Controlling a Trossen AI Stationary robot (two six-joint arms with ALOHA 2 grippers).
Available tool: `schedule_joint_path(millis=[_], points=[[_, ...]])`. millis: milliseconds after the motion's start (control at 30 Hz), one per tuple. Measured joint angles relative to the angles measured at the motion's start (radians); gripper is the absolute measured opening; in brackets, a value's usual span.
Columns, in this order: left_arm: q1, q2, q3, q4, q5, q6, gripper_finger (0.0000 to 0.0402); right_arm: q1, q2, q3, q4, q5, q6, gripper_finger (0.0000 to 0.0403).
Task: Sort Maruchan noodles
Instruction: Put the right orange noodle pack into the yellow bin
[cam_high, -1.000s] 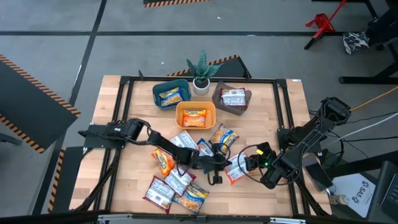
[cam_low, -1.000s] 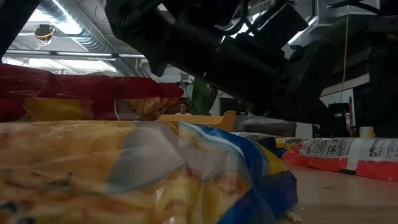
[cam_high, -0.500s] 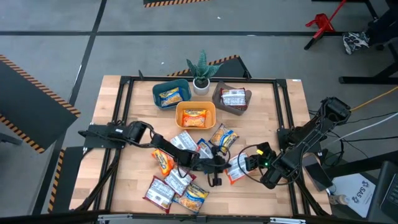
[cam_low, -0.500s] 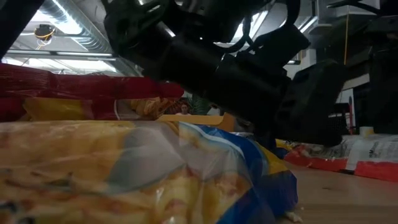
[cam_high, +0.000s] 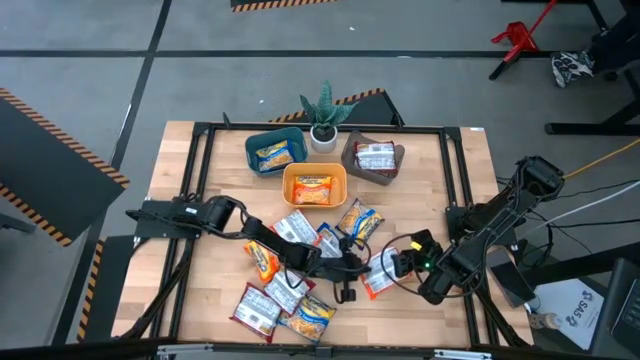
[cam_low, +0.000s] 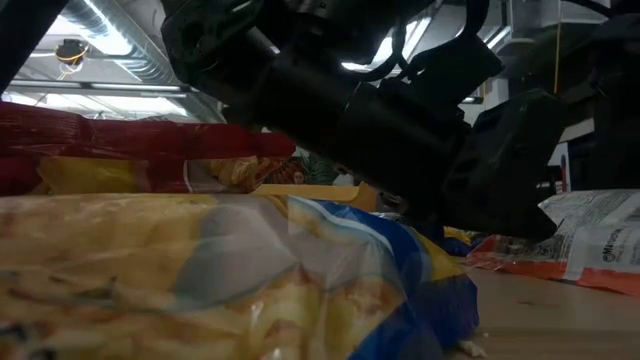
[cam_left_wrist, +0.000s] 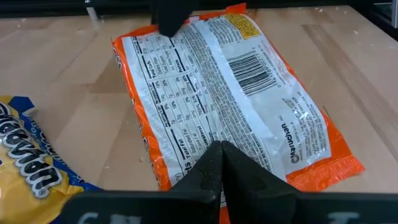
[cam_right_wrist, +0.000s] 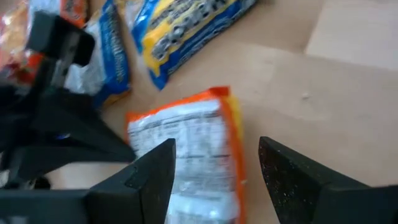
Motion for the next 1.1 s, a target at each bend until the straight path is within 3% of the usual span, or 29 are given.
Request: schedule_joint_path(millis=[800,1100], points=[[-0.001,0.025,-0.003,-0.037,-0.008,-0.04,0.0,-0.013,0.168,-0.003,0.221,-0.049,-0.047,0.0216],[-0.003,0.025,-0.002,-0.044,0.002,-0.043,0.0,-0.013,0.12,-0.003,0.184,-0.082,-0.026,0.0208]])
